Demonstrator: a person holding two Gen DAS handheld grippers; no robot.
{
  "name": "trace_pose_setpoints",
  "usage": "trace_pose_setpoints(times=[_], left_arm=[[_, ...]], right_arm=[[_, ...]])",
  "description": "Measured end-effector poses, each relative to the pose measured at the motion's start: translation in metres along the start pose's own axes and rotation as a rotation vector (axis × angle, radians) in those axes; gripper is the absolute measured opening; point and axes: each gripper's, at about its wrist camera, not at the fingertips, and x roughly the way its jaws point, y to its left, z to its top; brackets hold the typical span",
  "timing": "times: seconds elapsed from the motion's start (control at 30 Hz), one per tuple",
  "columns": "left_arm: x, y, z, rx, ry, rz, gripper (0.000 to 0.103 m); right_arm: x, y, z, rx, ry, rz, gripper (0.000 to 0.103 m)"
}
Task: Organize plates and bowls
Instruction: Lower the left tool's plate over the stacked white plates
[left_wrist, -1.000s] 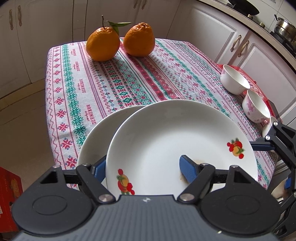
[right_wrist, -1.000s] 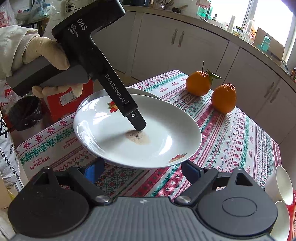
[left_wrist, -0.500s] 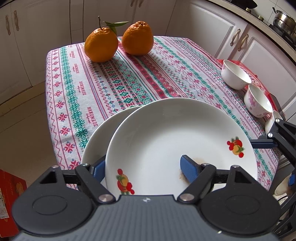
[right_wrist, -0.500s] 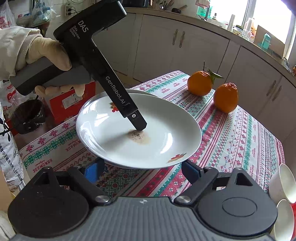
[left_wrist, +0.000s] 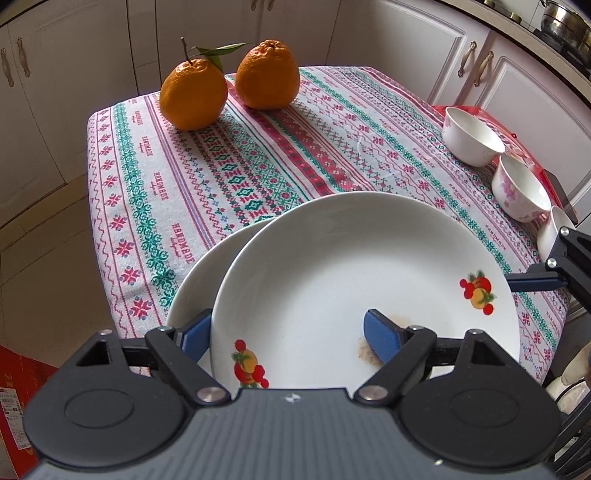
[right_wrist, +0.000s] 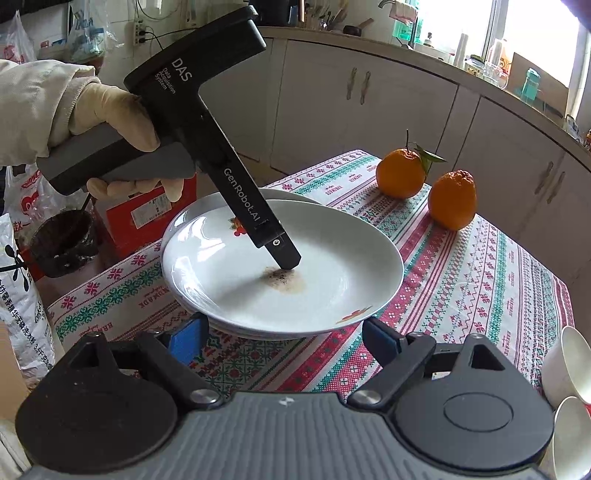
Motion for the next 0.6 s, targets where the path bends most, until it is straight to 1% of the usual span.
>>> trace_pose_setpoints(times=[0.17,0.4,0.6], left_arm=[[-0.0011,-0.0036,0.0036,0.031,0.002,0.02,0.085],[-0.0058,-0.0011,0.0038,0.031,-0.007,0.019,0.086],[-0.0097,-0.0001,0.0032,0.037,-0.015,0.035,0.086]], right_arm=[[0.0,-0.0001,-0.0004,0.002,-0.008,0.003,0.093],[0.0022,0.0003,-0.0014,0.001,-0.007,0.012,0.093],[0.0062,0.0001,-0.0009,-0.004,-0.002,0.014,0.093]])
